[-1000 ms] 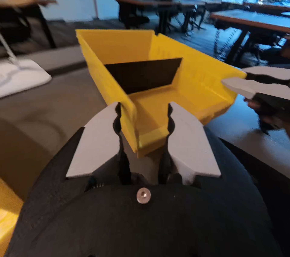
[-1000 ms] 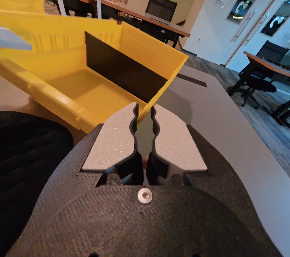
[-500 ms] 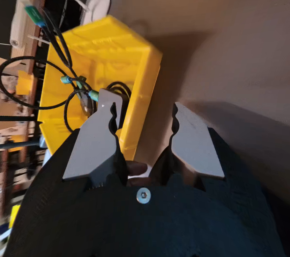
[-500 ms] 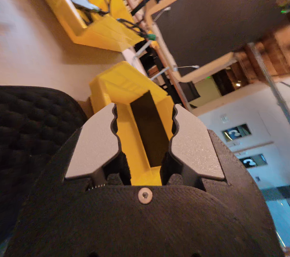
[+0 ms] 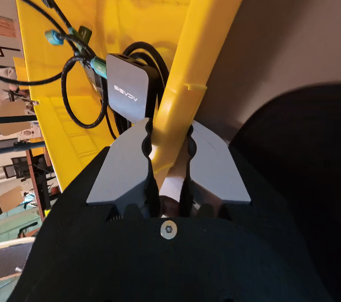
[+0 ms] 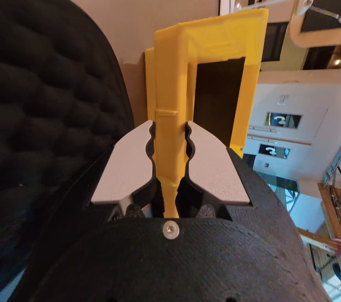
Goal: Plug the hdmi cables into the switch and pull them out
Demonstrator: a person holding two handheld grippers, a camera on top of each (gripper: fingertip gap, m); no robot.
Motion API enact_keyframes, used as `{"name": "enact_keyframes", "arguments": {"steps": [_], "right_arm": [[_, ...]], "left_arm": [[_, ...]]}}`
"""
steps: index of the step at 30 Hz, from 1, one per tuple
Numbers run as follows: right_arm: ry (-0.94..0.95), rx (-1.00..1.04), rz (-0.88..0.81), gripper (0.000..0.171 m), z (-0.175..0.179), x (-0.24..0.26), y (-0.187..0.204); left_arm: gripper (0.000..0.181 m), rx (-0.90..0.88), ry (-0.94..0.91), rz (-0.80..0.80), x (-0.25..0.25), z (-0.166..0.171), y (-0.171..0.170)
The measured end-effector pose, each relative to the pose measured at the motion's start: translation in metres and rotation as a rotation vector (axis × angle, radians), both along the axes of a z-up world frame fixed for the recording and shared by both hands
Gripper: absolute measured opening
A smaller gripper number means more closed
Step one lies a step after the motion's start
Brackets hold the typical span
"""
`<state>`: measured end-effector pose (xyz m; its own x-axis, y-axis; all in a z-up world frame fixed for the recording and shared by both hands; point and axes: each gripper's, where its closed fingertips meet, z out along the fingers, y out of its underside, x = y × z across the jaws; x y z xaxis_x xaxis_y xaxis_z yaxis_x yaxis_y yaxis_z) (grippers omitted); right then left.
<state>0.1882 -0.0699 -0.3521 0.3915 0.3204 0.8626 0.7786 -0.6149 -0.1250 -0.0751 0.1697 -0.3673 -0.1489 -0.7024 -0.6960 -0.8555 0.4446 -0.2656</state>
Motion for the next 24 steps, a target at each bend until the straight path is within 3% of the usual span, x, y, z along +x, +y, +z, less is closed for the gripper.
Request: {"name": "enact_keyframes", "arguments": {"steps": [9,15,24], "right_arm": [[-0.026,-0.018,-0.237,0.033,0.000,0.061,-0.057],[-0.034,-0.013,-0.317,0.033,0.001,0.076,-0.082],[-0.011,-0.073,-0.339,0.033,0.000,0.076,-0.126]], "left_arm": [[0.036,0.012,0.029,0.105,-0.083,0.000,0.027],[0.036,0.028,0.035,0.172,-0.140,0.001,0.035],[0.035,0.040,0.056,0.146,-0.227,0.001,0.029]]}}
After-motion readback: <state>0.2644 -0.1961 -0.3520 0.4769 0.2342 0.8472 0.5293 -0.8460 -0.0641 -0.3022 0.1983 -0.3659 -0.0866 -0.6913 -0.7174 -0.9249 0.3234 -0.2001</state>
